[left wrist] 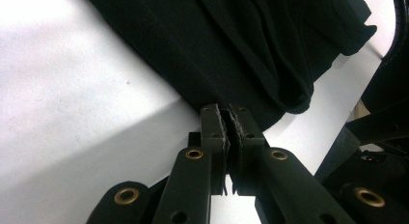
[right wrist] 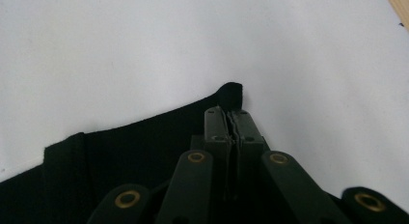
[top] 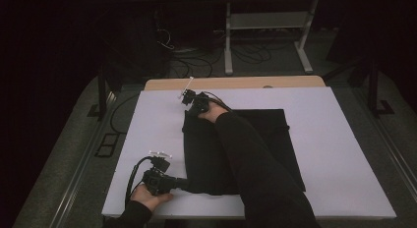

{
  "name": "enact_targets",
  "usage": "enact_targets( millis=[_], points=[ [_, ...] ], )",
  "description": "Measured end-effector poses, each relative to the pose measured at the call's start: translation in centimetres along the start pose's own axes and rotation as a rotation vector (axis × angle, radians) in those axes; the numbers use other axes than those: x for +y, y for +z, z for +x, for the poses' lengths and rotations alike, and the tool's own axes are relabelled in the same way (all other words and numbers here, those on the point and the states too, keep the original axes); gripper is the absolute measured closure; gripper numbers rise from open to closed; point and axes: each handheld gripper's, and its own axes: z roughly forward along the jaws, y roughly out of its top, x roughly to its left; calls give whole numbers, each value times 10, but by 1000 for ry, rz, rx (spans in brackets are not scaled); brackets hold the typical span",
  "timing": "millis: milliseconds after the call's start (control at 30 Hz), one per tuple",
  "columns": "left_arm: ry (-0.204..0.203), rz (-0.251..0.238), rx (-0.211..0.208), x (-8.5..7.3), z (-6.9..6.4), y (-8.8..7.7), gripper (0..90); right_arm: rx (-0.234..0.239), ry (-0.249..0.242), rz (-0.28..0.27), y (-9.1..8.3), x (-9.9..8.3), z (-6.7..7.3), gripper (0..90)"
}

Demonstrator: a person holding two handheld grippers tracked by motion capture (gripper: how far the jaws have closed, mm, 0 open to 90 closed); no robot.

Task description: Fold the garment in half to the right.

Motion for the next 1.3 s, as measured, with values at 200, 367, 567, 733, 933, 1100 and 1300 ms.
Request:
enact_targets(
  millis=[200,367,567,733,933,1100,1300],
  points=[
    [5,-6,-4,0,-1,-1,848,-26,-31,11,-2,1,4,873],
    [9,-16,-7,0,-3,-1,848,-37,-45,8,-7,2,8,873],
    [20,-36,-14,1,-7,-2,848,-53,-61,-6,-18,2,11,873],
    [39,-54,-21,3,-14,-3,848,-83,-75,-38,-30,-1,13,873],
    [64,-71,-30,6,-22,-2,848,-120,-96,-51,-46,-9,16,873],
    [74,-84,-37,8,-27,-2,848,-139,-107,-68,-60,-18,14,873],
    [95,-104,-47,13,-39,-3,848,-159,-109,-91,-77,-26,8,873]
  ],
)
